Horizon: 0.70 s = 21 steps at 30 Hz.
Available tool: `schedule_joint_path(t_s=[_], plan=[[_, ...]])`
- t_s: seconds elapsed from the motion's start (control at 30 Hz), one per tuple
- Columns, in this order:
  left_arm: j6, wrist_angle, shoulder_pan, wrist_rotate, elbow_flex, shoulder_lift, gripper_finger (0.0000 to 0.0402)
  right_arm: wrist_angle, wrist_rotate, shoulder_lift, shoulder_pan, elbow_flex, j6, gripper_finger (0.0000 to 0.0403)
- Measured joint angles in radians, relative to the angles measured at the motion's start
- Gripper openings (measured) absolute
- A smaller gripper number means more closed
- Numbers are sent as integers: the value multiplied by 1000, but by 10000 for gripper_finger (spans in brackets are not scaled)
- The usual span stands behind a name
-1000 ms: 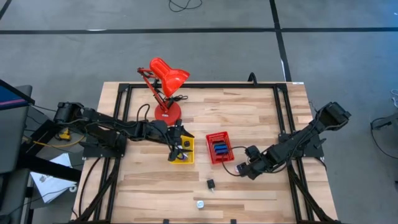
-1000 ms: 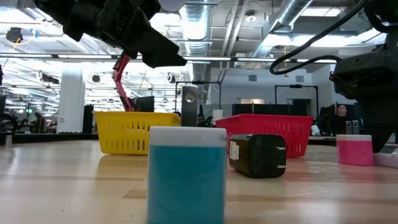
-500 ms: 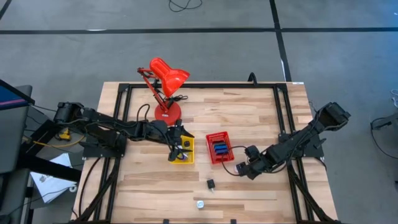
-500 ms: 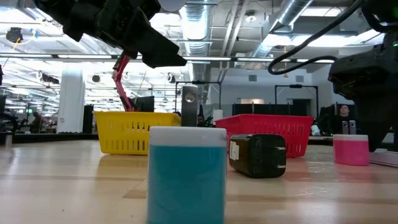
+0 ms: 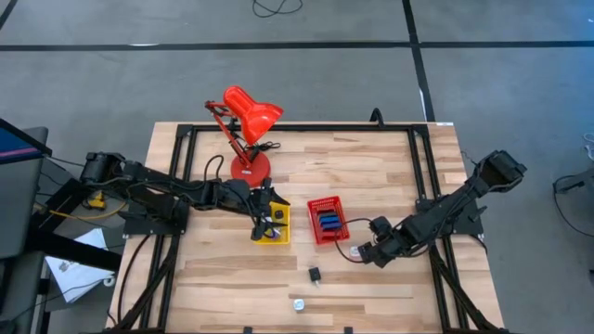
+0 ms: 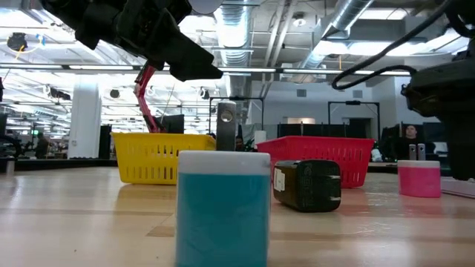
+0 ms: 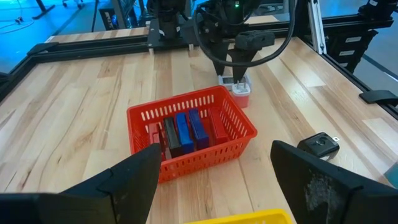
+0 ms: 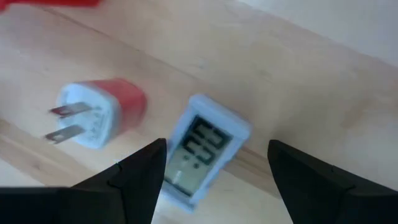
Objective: Pick & Place Office items
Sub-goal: Put the white digital timer into the red bin
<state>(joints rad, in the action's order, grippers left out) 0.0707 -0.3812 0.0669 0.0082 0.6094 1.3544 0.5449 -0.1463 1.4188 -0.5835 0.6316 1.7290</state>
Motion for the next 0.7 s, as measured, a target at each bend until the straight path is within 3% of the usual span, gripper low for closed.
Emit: schedule_joint_path(t_s=[0.5, 0.7], plan=[[0, 0, 0, 0, 0, 0, 297, -20, -1, 64, 1, 4, 6, 268], [0, 0, 0, 0, 0, 0, 297, -65, -6, 65, 2, 1, 6, 195]])
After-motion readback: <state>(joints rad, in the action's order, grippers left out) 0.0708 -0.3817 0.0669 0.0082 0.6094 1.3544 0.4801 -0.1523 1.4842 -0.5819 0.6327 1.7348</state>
